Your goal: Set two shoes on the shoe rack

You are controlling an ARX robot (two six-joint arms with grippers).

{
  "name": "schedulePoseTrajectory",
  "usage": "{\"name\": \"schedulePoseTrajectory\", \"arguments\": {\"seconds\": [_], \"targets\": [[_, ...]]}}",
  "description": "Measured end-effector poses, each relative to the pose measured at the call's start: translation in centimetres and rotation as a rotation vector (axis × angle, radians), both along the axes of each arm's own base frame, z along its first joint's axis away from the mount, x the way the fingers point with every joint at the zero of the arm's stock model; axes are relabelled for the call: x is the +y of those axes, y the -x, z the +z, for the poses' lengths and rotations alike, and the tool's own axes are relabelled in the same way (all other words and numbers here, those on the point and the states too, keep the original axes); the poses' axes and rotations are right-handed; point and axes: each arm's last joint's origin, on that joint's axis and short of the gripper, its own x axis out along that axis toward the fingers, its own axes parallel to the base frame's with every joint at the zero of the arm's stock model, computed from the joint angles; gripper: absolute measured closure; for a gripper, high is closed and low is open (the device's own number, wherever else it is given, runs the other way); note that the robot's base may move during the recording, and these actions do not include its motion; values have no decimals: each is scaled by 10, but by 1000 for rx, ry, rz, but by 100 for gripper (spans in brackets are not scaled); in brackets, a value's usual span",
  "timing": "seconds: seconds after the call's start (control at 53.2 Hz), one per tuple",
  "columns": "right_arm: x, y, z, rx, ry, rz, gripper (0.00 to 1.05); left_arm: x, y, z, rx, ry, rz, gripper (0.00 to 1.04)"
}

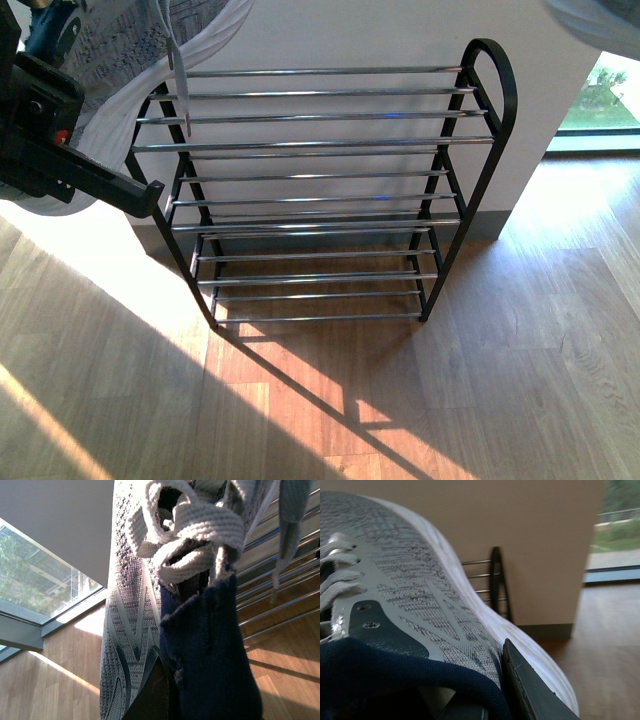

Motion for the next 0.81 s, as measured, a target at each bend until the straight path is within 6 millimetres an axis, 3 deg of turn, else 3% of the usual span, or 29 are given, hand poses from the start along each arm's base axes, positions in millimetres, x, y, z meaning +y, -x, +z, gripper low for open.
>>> {"name": "schedulePoseTrajectory", "arguments": {"seconds": [0.113, 0.301, 0.508, 0.658, 0.809], "targets": [[33, -31, 12, 166, -87, 99, 100, -1, 0, 0, 2, 4, -12, 102], [100, -91, 14, 368, -193, 39, 100, 0, 0, 0, 0, 0, -1, 102], [151, -127, 8, 451, -242, 37, 100, 0, 0, 0, 1, 2, -7, 102], [179, -163, -14, 501, -217, -18, 100, 0, 0, 0, 1, 1, -4, 102], [181, -201, -49, 549, -164, -136, 100, 0, 0, 0, 1, 1, -4, 102]]}}
